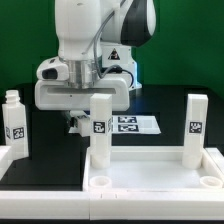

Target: Assemble desk

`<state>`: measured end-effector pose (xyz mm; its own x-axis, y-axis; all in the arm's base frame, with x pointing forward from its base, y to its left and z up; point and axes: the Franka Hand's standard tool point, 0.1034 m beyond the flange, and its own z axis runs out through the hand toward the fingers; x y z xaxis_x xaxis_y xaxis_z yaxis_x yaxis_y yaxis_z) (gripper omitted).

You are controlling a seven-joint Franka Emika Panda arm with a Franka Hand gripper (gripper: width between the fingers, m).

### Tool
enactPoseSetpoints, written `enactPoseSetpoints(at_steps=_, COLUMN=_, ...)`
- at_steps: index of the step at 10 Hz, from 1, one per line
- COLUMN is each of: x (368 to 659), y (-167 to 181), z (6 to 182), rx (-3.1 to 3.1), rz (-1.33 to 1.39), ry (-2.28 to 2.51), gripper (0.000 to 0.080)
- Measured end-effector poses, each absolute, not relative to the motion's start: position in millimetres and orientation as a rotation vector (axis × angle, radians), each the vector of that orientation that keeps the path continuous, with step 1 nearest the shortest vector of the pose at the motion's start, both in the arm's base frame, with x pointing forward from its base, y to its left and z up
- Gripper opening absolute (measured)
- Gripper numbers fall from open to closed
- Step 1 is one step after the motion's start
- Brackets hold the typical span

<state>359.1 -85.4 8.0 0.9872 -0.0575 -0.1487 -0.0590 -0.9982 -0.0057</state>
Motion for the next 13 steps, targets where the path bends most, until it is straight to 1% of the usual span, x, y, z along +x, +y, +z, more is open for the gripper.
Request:
enactPoseSetpoints(at_steps=1, x=359.8, y=-86.0, z=8.3, rx=-3.121, rz=0.234, ry=0.121, gripper=0.0284)
enactPoseSetpoints(at_steps=2, x=362.1, y=-89.6, z=9.4, rx=-3.115, rz=0.234, ry=0.276, gripper=0.0284)
enactPoseSetpoints(at_steps=4, x=357.6, y=-94.4, z=8.8, rx=-3.044, rz=0.231, ry=0.645, gripper=0.0284)
enactPoseSetpoints(at_steps=5, x=357.0, y=-101.1, z=10.0, rx=-2.999, rz=0.237, ry=0.728, gripper=0.0284)
enactPoseSetpoints(at_steps=7, x=350.0, y=-102.9, z=8.2, rx=-3.009, rz=0.226, ry=0.721, gripper=0.0284)
enactPoseSetpoints(at_steps=9, x=350.1, y=-101.8, z=8.3, rx=-2.996, rz=0.253, ry=0.72, gripper=0.0284)
enactPoseSetpoints(at_steps=10, x=355.2, y=-99.8, z=12.4, rx=-2.946, rz=0.334, ry=0.726, gripper=0.0342)
enactPoseSetpoints(at_steps=11, x=366.7, y=-100.6, z=19.2, rx=-2.899, rz=0.401, ry=0.725, gripper=0.0481)
enactPoseSetpoints(at_steps=12, x=374.1, y=-104.4, z=23.3, rx=-2.834, rz=0.51, ry=0.721, gripper=0.0481)
enactPoseSetpoints(at_steps=13, x=379.6, y=-110.0, z=24.4, rx=-2.77, rz=0.62, ry=0.716, gripper=0.0592)
